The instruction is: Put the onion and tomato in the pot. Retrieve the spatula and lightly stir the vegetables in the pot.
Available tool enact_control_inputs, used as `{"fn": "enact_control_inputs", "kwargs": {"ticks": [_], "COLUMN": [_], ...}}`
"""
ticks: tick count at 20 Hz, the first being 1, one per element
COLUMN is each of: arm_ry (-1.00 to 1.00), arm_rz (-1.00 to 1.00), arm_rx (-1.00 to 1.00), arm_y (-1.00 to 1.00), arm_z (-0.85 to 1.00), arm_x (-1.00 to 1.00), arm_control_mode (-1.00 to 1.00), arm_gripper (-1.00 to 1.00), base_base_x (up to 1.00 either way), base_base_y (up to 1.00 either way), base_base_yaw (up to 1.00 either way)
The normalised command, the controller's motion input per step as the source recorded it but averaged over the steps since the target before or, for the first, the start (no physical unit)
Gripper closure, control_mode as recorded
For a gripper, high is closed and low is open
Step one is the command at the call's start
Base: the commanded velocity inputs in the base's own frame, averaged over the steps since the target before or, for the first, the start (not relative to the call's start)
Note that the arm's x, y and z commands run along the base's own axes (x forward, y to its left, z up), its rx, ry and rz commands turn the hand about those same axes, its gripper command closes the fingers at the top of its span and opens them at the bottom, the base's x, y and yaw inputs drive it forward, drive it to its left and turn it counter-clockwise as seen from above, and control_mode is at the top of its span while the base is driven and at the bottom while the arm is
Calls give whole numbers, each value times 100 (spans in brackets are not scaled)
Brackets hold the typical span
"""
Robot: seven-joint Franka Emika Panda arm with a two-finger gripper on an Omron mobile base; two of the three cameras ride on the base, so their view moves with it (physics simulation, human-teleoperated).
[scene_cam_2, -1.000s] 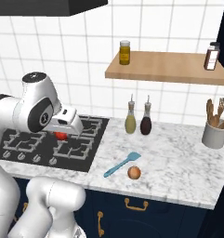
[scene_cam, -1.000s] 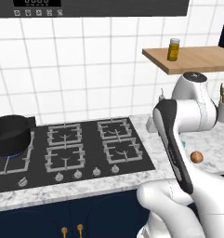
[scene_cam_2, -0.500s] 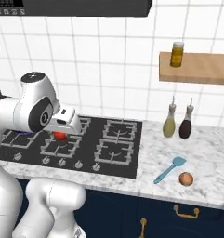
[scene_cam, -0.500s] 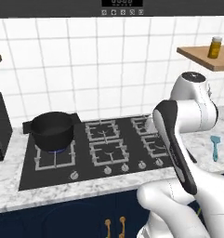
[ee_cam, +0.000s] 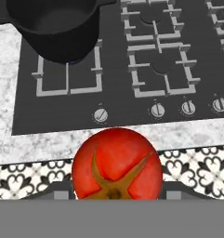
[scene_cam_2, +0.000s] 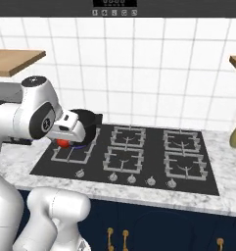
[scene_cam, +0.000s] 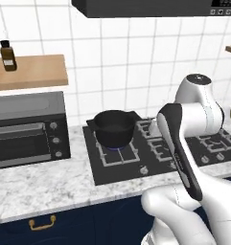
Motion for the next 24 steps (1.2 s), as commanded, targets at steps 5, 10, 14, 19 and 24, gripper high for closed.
{"fn": "enact_control_inputs", "kwargs": {"ticks": [5,10,14,19,24], "arm_ry": [3,1,0,10,20], "arm_rz": [0,3,12,18,10], "arm_rx": [-3,2,9,5,0], "arm_y": [7,3,0,10,19], "arm_z": [-3,-8,-12,-10,-16], "arm_x": [0,49,94,100,100], "arm_control_mode": [-100,-100,-100,-100,-100], "arm_gripper": [100,100,100,100,100], "base_base_x": [0,0,0,0,0], "base_base_y": [33,0,0,0,0], "base_base_yaw": [-1,0,0,0,0]}}
